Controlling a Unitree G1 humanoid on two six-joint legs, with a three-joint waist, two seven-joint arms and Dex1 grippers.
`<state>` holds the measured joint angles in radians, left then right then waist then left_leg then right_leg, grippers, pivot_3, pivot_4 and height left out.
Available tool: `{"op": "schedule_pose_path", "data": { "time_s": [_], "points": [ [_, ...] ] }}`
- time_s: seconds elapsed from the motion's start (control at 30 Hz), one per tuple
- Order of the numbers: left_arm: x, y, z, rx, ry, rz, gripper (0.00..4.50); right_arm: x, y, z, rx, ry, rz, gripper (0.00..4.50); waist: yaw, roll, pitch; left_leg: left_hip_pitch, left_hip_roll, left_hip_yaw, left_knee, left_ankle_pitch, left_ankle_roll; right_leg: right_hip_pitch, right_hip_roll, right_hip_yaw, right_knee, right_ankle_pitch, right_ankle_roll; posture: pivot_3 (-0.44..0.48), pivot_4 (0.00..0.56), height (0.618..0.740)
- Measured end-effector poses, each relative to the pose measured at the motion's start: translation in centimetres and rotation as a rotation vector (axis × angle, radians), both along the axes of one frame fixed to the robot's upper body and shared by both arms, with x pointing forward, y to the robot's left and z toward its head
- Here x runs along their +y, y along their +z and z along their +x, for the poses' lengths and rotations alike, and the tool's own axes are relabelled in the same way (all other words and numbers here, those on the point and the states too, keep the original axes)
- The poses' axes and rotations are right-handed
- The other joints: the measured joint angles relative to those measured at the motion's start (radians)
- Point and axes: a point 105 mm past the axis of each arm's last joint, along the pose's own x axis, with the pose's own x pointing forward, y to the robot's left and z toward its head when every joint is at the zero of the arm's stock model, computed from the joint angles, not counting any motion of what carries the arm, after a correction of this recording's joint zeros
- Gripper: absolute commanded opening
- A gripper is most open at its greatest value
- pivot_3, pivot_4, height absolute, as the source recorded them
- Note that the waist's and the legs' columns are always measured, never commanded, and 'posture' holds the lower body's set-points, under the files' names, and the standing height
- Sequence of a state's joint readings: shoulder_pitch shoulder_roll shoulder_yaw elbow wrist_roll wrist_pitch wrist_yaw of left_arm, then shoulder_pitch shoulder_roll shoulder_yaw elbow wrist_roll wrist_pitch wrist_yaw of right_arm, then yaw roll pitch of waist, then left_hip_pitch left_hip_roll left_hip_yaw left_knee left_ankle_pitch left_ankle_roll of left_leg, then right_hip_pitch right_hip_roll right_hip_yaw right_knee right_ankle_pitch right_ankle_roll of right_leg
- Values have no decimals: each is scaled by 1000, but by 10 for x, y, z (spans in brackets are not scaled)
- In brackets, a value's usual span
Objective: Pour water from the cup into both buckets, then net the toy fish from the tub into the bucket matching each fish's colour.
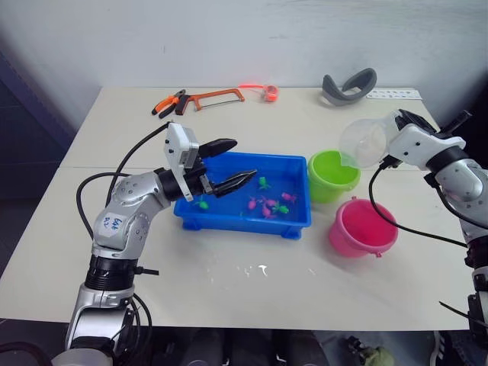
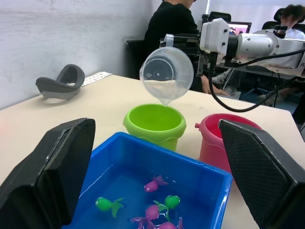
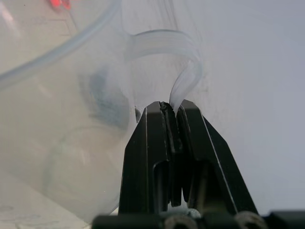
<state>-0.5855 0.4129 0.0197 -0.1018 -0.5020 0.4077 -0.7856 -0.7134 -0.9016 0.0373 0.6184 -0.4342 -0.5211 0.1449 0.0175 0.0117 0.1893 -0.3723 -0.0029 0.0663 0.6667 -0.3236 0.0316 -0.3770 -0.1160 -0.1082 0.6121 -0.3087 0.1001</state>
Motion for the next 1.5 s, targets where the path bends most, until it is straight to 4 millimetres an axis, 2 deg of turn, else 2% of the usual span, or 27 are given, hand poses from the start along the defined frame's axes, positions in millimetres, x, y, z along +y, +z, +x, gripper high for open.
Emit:
{"op": "schedule_pose_path", "data": {
  "time_s": [0.3,0.5,0.67,0.77,1.03,1.17,1.3,1.4,1.5],
  "points": [
    [-4,1,-2,-4,-25,-3,4500,4,2,2,-78,-2,-178,91,-4,0,0,0,0,0,0,0,0,0,0,0,0,0,0,0,150,740],
    [-5,1,-2,-3,-27,-3,4500,10,-6,5,-85,23,-279,91,-14,0,0,0,0,0,0,0,-1,0,0,0,0,0,0,0,150,740],
    [-4,0,-2,1,-27,-4,4500,12,5,3,-169,37,-361,91,-20,0,0,0,0,0,-1,1,-1,0,0,0,0,0,0,0,150,740],
    [-4,-1,-3,5,-27,-4,4500,12,12,1,-216,37,-373,91,-19,0,0,0,0,-1,-1,1,-1,0,0,0,0,0,0,0,150,740],
    [-5,-1,-3,5,-29,-9,4500,10,12,-2,-260,42,-357,91,-19,0,0,0,0,0,-1,1,-1,0,1,0,0,0,0,0,150,740],
    [-5,-2,-3,8,-28,-9,4500,1,10,1,-220,16,-225,91,-20,-1,1,0,1,-1,-1,1,-1,0,1,0,0,0,0,0,150,740],
    [-4,-3,-3,11,-28,-8,4500,-10,-2,4,-115,4,25,91,-19,-1,1,0,1,-1,-1,1,-1,0,1,-1,0,0,0,0,150,740],
    [-3,-4,-4,13,-32,-2,4500,-24,-9,5,-53,-22,252,91,-18,-2,1,-1,1,-1,0,1,-1,0,0,-1,0,0,0,0,150,740],
    [-2,-4,-6,11,-56,7,4500,-42,-13,0,22,18,656,91,-17,-2,1,-1,1,-2,0,1,-1,1,1,-2,0,0,0,0,150,740]
  ]
}}
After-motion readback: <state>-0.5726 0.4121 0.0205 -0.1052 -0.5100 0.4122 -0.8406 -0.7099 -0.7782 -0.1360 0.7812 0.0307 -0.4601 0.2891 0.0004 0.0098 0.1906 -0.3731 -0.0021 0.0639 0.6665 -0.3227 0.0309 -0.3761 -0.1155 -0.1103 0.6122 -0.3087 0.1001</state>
